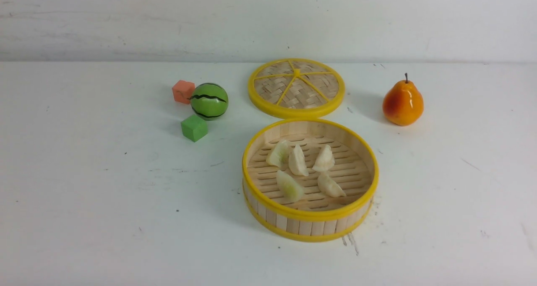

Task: Put the dumplings into the steamer on the white table.

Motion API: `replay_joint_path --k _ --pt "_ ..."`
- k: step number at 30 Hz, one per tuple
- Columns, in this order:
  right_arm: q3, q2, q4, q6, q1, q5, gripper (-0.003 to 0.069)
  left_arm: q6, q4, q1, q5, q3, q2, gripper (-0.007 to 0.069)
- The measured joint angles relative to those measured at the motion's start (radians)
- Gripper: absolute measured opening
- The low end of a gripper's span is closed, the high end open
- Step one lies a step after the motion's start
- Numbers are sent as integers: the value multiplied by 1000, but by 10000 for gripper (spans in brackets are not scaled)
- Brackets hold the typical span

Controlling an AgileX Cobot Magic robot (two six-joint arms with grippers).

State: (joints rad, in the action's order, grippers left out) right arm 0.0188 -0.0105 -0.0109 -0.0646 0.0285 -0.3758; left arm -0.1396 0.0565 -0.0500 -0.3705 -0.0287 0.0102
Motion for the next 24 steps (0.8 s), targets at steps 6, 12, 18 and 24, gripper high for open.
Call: replay_joint_path --k 6,12,18,24 --pt "0 0 0 0 0 0 80 0 0 0 0 0 0 -14" --pt "0 0 0 0 0 0 87 0 0 0 0 0 0 -14" --pt "0 0 0 0 0 0 95 0 0 0 1 0 0 -14" --pt "0 0 0 0 0 0 101 0 0 0 1 0 0 -14"
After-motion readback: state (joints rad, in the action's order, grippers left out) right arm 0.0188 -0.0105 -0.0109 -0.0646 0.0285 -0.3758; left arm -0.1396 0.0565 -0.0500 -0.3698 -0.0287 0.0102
